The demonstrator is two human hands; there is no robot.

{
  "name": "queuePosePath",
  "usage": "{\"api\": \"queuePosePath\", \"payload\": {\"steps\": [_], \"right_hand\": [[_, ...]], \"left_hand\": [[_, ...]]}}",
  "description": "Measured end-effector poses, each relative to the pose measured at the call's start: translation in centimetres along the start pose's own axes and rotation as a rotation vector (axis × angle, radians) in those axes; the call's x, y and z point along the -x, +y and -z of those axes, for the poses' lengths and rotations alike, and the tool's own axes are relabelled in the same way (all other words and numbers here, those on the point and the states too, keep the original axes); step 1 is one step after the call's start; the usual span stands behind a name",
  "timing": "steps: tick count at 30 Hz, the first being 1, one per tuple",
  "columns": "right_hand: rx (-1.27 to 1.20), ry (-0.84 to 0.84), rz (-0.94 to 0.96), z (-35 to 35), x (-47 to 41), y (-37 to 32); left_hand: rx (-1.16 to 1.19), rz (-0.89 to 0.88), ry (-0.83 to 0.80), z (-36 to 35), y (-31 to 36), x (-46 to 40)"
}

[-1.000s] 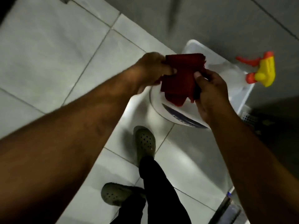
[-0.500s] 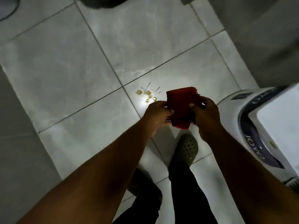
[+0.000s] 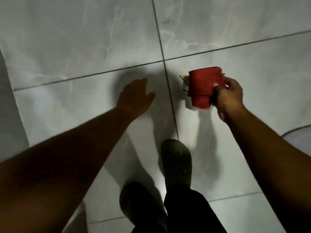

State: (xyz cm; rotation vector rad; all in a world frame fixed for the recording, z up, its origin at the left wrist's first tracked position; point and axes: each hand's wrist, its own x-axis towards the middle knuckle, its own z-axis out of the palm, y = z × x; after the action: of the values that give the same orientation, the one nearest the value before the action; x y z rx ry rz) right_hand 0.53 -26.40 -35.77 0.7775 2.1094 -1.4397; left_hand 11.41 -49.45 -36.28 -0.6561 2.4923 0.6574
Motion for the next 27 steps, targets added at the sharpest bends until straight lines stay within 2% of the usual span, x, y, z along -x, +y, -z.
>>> {"api": "queuePosePath", "payload": {"steps": [1,3,5,7,9,11,16,18,21,25,26,27], "right_hand": [[0.150,0.039,0.046,-0.5,-1.2,0.8],[0.611,0.160,0.216,-0.9,-2.7,2.7],[0.903,0.160,0.471,-2.0,-3.0,4.3],[1.034,-0.004,0.652,-3.9,-2.9,5.7],[1.116,-0.097,0.636,-5.5,-2.7,7.3],[1.174,-0.115,0.615,-5.8,-2.7,8.5],[1.321,-0.325,0.837,-0.3,-5.0,9.6],[1.297,-0.302,0.800,2.1,-6.7,8.9],[1.197,-0.112,0.640,1.9,-8.5,7.3],[0.888,0.218,0.249,-5.6,-10.0,4.1],[0.861,0.231,0.206,-7.8,-9.8,3.1],[0.897,0.200,0.262,-9.5,-9.2,2.8]], "left_hand": [[-0.057,-0.023,0.025,-0.6,-1.3,-0.9],[-0.157,-0.069,0.043,-1.9,-2.8,-2.4],[-0.217,-0.103,0.048,-3.1,-3.4,-3.8],[-0.247,-0.147,0.070,-4.4,-3.4,-5.3],[-0.284,-0.195,0.103,-5.3,-3.2,-6.7],[-0.318,-0.205,0.140,-6.0,-3.4,-8.1],[-0.333,-0.195,0.236,-7.2,-5.0,-9.4],[-0.333,-0.178,0.265,-7.4,-5.5,-9.3],[-0.311,-0.135,0.300,-7.1,-6.1,-9.5],[-0.313,-0.136,0.334,-6.9,-6.8,-9.7],[-0.310,-0.137,0.337,-6.9,-7.0,-9.7],[-0.307,-0.139,0.336,-6.9,-7.2,-9.7]]}}
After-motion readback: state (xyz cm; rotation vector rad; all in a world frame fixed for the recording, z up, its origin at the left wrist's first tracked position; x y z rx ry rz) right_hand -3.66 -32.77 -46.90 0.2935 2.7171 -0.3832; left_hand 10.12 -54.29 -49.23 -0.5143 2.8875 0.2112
